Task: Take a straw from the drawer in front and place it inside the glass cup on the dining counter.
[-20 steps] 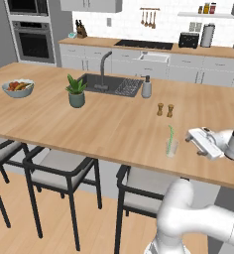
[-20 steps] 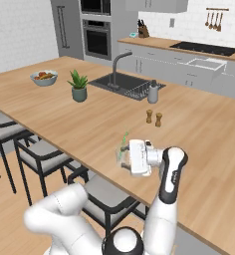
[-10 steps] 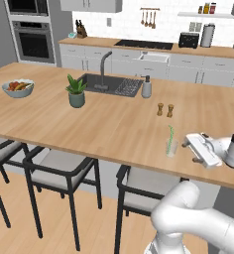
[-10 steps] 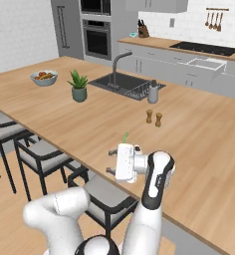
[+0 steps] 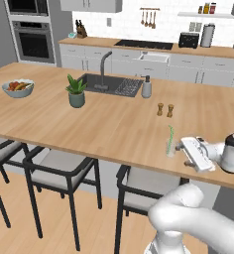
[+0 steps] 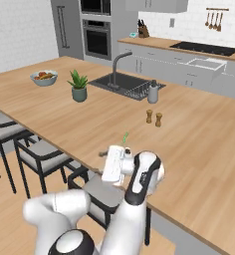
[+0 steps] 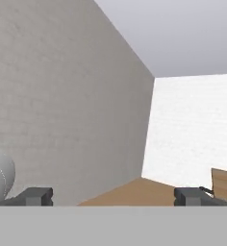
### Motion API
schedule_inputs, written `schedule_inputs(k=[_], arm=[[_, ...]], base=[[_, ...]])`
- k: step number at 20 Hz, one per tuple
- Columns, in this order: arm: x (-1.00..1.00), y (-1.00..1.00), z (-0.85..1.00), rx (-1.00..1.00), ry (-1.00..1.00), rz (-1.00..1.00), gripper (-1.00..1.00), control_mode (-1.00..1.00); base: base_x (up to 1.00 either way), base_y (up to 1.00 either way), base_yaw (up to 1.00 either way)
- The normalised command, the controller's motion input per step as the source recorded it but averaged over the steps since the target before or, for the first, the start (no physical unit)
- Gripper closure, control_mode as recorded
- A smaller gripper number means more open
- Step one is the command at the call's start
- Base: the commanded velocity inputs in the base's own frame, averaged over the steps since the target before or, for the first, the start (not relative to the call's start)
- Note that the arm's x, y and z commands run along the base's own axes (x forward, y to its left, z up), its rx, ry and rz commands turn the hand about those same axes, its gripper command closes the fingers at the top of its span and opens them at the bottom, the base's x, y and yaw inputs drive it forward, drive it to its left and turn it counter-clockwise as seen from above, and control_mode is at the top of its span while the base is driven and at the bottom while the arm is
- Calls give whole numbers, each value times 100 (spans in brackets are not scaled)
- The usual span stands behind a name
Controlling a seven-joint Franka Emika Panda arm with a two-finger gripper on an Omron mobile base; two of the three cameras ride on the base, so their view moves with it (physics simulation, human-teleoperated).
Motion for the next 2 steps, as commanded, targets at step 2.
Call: schedule_inputs(k=[2], arm=[[0, 24, 1, 0, 1, -3, -100, -100]], base=[[0, 0, 0]])
